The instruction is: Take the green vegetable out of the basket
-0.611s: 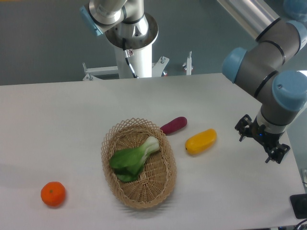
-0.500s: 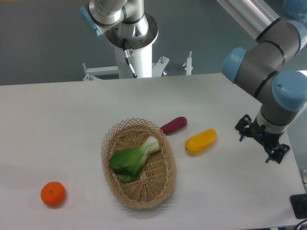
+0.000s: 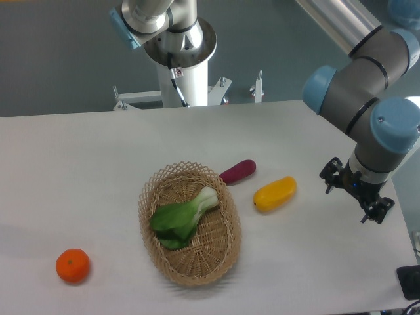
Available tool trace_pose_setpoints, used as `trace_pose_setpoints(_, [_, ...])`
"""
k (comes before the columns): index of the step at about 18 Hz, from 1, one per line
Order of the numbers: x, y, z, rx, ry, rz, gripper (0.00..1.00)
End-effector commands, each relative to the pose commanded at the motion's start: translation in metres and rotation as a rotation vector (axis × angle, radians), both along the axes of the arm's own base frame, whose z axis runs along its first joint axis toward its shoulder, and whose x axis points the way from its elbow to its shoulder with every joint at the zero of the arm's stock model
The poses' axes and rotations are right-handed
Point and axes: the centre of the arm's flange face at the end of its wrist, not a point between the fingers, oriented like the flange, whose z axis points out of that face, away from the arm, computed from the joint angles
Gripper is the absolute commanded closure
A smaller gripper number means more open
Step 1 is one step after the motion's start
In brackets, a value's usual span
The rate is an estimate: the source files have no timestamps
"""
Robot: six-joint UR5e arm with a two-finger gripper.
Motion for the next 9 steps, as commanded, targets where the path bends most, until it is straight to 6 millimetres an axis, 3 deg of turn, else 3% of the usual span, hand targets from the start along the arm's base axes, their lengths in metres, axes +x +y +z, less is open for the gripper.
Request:
trace_pose_setpoints(3, [0.014, -0.002, 0.0, 0.009, 0.003, 0.06, 0.0])
trace_pose_setpoints(5, [0.033, 0.011, -0.009, -0.001, -0.015, 0.06, 0.0])
trace_pose_setpoints(8, [0.047, 0.015, -0.007, -0.003, -0.021, 0.07, 0.0])
trace_pose_setpoints(9, [0.065, 0.026, -0.008, -0.007, -0.028, 0.068, 0.0])
